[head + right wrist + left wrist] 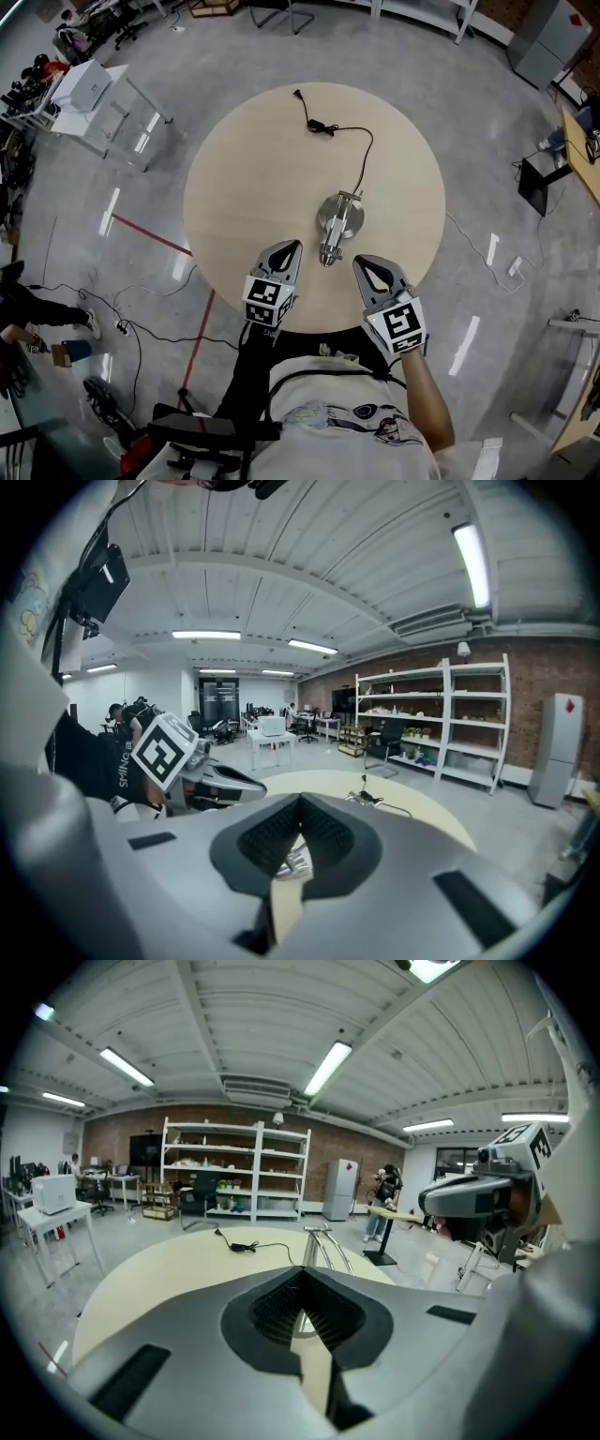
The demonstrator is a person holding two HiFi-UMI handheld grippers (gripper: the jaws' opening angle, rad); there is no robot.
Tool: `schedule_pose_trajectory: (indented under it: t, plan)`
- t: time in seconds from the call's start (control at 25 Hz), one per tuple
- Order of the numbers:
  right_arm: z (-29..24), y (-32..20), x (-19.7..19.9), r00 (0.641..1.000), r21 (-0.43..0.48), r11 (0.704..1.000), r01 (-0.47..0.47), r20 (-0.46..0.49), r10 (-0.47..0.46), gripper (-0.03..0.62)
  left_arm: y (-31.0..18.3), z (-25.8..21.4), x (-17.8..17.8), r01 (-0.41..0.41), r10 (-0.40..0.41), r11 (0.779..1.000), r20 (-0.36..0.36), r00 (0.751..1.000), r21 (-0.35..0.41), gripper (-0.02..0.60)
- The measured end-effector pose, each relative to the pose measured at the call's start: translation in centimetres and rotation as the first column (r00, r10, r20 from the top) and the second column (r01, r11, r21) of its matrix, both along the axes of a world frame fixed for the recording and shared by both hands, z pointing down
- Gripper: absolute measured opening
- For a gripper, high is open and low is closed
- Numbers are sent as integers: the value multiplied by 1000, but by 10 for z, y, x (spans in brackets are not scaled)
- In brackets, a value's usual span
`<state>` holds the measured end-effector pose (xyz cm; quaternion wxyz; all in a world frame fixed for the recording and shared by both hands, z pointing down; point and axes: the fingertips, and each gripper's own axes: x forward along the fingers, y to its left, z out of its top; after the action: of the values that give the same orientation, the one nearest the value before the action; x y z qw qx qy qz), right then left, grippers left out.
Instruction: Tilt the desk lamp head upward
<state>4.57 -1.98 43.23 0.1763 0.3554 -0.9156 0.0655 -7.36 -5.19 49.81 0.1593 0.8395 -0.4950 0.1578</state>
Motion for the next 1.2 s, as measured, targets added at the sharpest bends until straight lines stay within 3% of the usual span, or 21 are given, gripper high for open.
schedule_pose_trajectory:
  t: [0.4, 0.68, 0.88, 1.2]
  plan:
    - [27, -17, -4, 995, -28, 999, 27, -95, -29, 3, -43, 106, 4, -126, 139, 981, 81, 987, -150, -11]
    - [56, -37, -20, 970, 16, 994, 106, -223, -100, 3, -94, 167, 12, -250, 282, 944, 133, 950, -215, -11]
    - [70, -47, -25, 929, 34, 975, 221, -313, -199, 3, -115, 189, 31, -314, 355, 918, 149, 923, -243, -11]
    - [74, -58, -30, 911, 9, 961, 276, -323, -258, 3, -124, 218, 44, -376, 433, 872, 138, 891, -313, -11]
